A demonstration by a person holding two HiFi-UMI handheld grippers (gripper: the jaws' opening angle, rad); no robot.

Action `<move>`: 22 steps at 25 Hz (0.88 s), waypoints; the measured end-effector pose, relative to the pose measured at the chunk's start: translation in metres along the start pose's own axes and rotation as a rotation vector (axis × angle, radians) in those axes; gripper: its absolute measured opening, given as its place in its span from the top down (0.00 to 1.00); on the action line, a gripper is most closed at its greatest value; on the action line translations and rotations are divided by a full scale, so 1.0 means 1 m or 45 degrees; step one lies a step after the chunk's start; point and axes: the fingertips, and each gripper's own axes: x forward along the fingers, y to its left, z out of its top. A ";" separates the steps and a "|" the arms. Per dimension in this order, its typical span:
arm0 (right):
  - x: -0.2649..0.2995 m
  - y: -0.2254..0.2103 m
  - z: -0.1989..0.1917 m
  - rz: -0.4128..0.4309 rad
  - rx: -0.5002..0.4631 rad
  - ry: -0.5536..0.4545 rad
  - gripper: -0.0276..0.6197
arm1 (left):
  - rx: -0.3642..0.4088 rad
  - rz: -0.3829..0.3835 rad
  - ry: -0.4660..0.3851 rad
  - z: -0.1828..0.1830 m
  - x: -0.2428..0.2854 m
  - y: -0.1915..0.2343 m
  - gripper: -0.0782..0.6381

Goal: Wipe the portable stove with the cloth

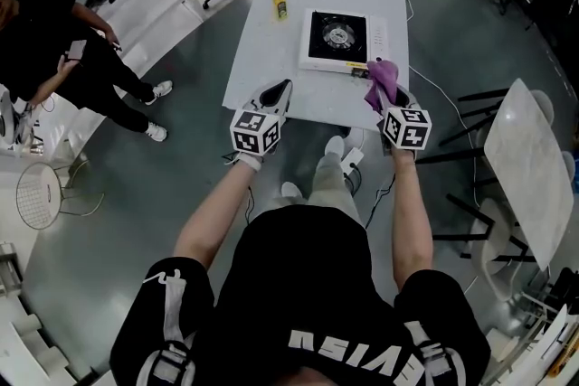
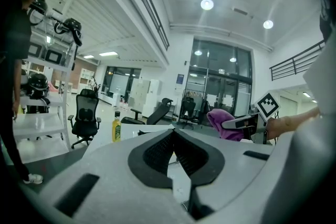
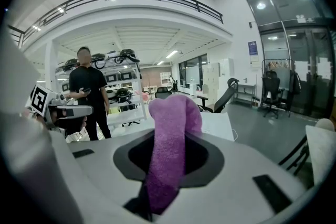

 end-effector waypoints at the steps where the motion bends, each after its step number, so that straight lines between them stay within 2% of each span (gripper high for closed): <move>1: -0.001 0.001 0.000 -0.001 0.000 0.000 0.81 | 0.001 0.000 -0.001 0.000 -0.001 0.000 0.88; 11: 0.015 0.022 -0.011 0.059 -0.018 0.045 0.81 | -0.023 0.049 0.001 -0.011 -0.015 0.011 0.88; 16: 0.048 0.053 -0.017 0.158 -0.051 0.088 0.81 | -0.055 0.128 0.006 -0.023 -0.027 0.035 0.88; 22: 0.107 0.115 -0.028 0.316 -0.103 0.169 0.81 | -0.112 0.254 0.020 -0.044 -0.049 0.082 0.88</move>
